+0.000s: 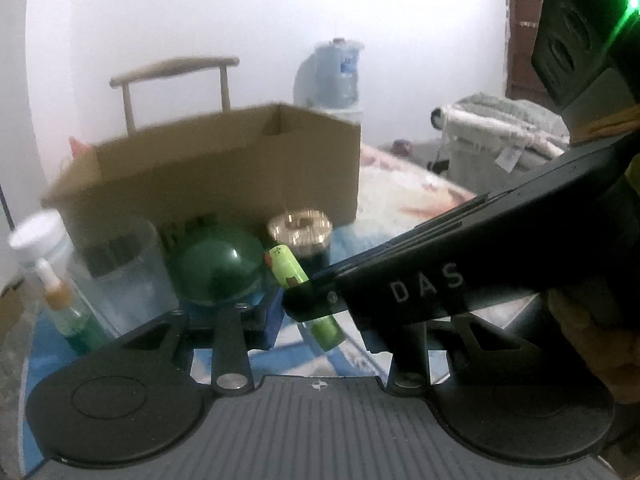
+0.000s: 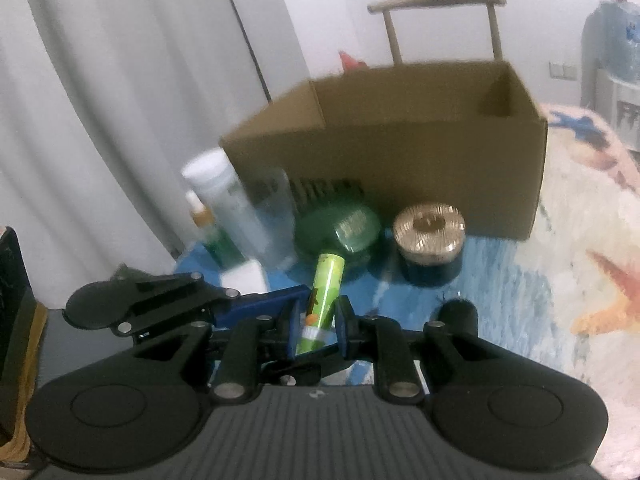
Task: Organize rigid objects
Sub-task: 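Carry the lip balm tube over the box and open the right gripper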
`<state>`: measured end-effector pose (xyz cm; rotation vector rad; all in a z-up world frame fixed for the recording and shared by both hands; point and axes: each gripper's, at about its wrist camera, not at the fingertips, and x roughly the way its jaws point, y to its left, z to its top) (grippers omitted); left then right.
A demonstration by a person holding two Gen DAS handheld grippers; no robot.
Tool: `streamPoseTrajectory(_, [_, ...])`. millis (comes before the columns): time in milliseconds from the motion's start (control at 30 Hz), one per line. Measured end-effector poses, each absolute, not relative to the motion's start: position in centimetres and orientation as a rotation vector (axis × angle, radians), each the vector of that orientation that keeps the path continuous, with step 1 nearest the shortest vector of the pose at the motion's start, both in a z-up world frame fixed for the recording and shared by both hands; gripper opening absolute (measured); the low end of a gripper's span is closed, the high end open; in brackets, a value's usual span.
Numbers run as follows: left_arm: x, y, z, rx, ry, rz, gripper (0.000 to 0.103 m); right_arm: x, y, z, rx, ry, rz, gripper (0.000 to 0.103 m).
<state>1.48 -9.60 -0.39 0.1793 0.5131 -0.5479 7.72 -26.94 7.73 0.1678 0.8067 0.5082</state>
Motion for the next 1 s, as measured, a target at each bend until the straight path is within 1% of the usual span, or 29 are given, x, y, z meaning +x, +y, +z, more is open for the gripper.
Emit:
streamPoseTrajectory(333, [0.9,-9.7,6.0,0.210,0.337,-0.493,0.037,7.2,-26.7,15.0,0.110,0.612,0.559,0.020])
streamPoseTrajectory(467, [2.8,-9.7,8.9,0.233,0.278,-0.458,0.037,9.3,-26.5,18.0,0.082,0.544,0.591,0.020])
streamPoseTrajectory(567, [5.6,-9.6,10.7,0.243,0.283,-0.443,0.037,12.1,-26.2,19.3,0.081,0.533,0.614,0.020])
streamPoseTrajectory(667, [9.4,-9.3,11.8,0.252,0.336,-0.433,0.037,16.7,-25.6,20.0,0.093,0.571,0.639,0.020])
streamPoseTrajectory(733, [12.2,-9.2,12.0,0.246,0.404,-0.423,0.037,19.7,-25.1,19.7,0.105,0.616,0.651,0.020])
streamPoseTrajectory(867, [18.3,-8.7,11.1,0.210,0.598,-0.406,0.037,27.3,-24.1,17.4,0.175,0.788,0.684,0.020])
streamPoseTrajectory(1000, [24.3,-8.4,8.8,0.168,0.817,-0.388,0.037,34.6,-23.0,13.5,0.249,0.992,0.689,0.020])
